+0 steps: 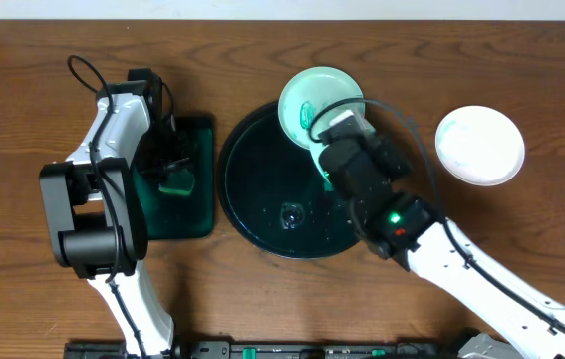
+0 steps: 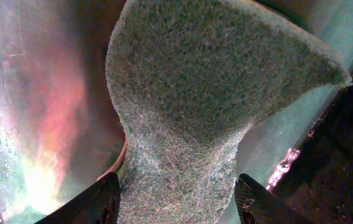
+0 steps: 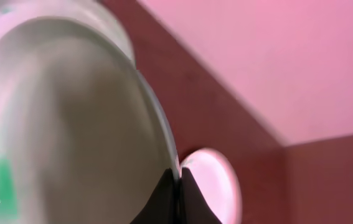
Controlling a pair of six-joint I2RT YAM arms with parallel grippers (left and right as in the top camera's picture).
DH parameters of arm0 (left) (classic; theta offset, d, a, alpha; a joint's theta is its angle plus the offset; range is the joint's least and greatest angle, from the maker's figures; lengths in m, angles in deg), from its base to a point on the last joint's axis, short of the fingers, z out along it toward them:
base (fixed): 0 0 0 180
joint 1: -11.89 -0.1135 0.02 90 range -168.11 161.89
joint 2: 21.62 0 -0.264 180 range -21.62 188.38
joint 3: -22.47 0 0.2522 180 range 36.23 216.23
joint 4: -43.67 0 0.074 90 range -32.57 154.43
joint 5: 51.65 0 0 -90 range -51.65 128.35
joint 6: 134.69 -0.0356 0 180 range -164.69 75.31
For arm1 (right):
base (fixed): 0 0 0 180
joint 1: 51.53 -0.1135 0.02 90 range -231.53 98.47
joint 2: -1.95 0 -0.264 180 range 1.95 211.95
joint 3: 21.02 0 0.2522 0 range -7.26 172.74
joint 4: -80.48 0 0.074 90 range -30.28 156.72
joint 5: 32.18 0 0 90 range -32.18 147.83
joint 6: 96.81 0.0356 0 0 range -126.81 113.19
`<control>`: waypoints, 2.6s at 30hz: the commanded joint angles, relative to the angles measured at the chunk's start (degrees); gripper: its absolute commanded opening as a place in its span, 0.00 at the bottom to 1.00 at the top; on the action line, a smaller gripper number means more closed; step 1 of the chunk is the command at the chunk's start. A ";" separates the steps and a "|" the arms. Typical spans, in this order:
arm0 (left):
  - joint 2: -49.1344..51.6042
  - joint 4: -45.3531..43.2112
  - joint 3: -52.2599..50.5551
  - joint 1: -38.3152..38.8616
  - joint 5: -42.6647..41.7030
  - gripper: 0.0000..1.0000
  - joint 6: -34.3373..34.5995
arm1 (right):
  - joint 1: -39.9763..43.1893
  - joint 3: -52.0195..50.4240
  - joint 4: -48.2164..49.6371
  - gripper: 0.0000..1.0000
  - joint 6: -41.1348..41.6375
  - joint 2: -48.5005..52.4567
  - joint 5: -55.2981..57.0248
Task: Clean dirty plates on tray and stack at the side
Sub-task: 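Tilt the plate up by its rim and lift it with the right gripper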
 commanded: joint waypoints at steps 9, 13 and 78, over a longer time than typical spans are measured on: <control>-0.57 0.57 -0.28 -0.02 0.31 0.60 0.31 | -8.00 0.31 10.64 0.01 -37.77 -0.79 21.09; -0.57 0.57 -0.28 -0.02 0.31 0.60 0.31 | -9.49 0.31 13.64 0.01 -44.59 -0.76 24.41; -0.57 1.20 -0.35 -0.02 0.31 0.60 0.31 | -13.81 0.83 0.81 0.01 3.91 4.00 8.02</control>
